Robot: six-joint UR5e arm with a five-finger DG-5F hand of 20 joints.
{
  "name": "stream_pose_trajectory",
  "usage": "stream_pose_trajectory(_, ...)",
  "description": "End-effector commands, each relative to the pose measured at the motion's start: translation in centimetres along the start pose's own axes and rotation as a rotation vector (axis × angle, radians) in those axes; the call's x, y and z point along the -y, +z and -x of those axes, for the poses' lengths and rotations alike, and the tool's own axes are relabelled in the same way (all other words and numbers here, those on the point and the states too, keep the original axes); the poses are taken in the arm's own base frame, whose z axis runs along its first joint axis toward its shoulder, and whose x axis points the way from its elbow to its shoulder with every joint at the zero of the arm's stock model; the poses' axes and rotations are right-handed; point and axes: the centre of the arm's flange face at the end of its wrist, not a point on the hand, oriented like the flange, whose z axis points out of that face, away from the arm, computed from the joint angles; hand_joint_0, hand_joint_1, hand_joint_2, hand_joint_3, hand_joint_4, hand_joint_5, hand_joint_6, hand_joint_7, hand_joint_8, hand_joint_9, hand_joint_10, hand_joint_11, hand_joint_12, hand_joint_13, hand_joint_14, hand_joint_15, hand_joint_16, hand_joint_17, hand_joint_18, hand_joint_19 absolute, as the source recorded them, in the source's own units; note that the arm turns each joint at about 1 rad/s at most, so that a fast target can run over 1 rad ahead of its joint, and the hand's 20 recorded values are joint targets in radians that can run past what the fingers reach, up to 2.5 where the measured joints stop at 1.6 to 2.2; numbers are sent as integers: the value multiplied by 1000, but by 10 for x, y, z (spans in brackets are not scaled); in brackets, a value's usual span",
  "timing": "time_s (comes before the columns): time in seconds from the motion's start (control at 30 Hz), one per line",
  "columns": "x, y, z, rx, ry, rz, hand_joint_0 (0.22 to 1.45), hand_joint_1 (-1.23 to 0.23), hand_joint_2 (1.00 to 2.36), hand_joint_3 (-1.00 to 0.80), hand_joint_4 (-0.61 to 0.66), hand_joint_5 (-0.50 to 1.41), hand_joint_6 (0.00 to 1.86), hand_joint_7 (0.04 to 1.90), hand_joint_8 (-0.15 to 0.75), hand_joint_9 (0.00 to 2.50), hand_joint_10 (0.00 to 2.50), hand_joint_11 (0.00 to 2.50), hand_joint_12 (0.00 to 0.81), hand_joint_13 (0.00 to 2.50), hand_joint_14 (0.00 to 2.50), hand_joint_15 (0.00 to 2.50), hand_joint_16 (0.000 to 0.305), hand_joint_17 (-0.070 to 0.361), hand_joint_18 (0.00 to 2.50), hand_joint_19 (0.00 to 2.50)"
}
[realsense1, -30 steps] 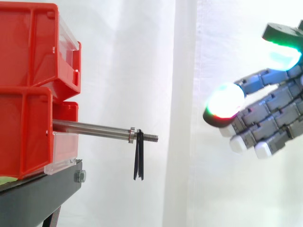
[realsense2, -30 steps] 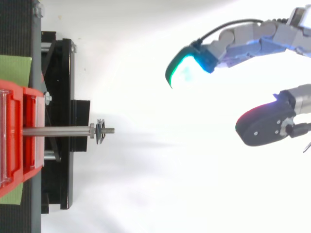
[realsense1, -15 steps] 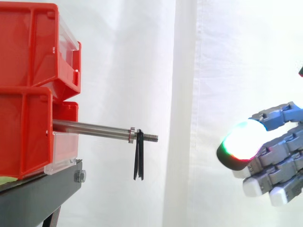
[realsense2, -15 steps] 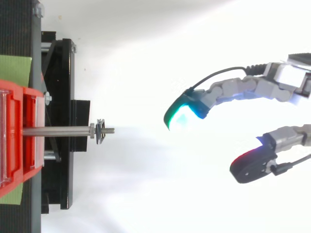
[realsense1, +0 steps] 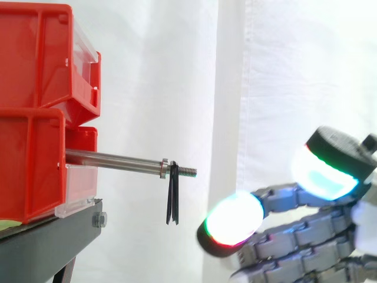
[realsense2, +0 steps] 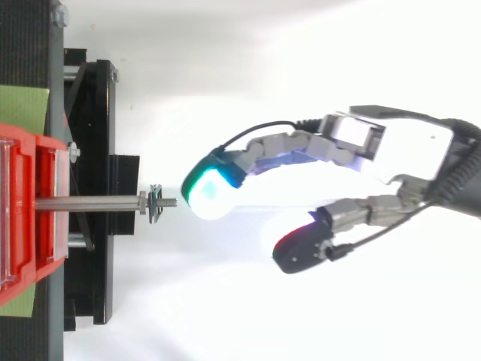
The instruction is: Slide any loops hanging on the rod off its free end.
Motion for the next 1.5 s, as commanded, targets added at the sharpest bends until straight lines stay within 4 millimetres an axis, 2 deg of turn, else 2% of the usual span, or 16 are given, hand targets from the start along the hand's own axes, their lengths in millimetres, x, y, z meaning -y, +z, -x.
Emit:
stream_pose_trajectory(0.0,16,11,-7,1,46,-5,596,-510,1009,-402,294,-235,501,663,301,547,0,0,380,543,0,0,59,133,566,266)
stream_pose_trajectory(0.33,21,12,-6,18,6,-5,596,-510,1009,-404,296,-234,501,664,302,551,0,0,382,551,1,0,59,133,569,265)
stream_pose_trajectory(0.5,41,12,1,36,-17,-11,596,-510,1009,-402,298,-233,501,663,304,550,0,0,381,555,1,0,59,133,569,273)
stream_pose_trajectory(0.53,50,14,1,42,-31,1,596,-510,1009,-403,298,-233,501,665,305,550,0,0,381,555,1,0,59,133,569,276)
stream_pose_trajectory(0.63,59,19,0,51,-63,38,597,-509,1009,-406,299,-232,501,666,304,551,0,0,380,559,0,0,59,133,571,267)
stream_pose_trajectory(0.7,60,24,-1,53,-80,62,596,-509,1009,-403,300,-232,501,664,305,552,0,0,380,559,0,1,59,133,574,264)
stream_pose_trajectory(0.87,42,39,-8,10,-261,152,597,-509,1009,-405,301,-232,501,662,303,544,0,0,379,561,0,1,59,133,578,270)
stream_pose_trajectory(1.03,42,38,-9,-4,-430,161,596,-509,1008,-407,304,-230,501,665,303,535,0,0,380,552,0,6,59,133,574,275)
stream_pose_trajectory(1.07,43,39,-8,5,-509,160,596,-509,1009,-405,304,-230,501,662,303,534,0,0,380,552,0,3,59,133,575,275)
stream_pose_trajectory(1.2,41,38,-13,11,-604,168,596,-510,1008,-405,305,-229,501,664,303,533,0,0,380,551,0,3,59,133,575,272)
stream_pose_trajectory(1.47,48,37,-2,41,-681,110,597,-510,1008,-408,311,-225,501,666,304,534,0,0,381,558,0,5,59,133,576,274)
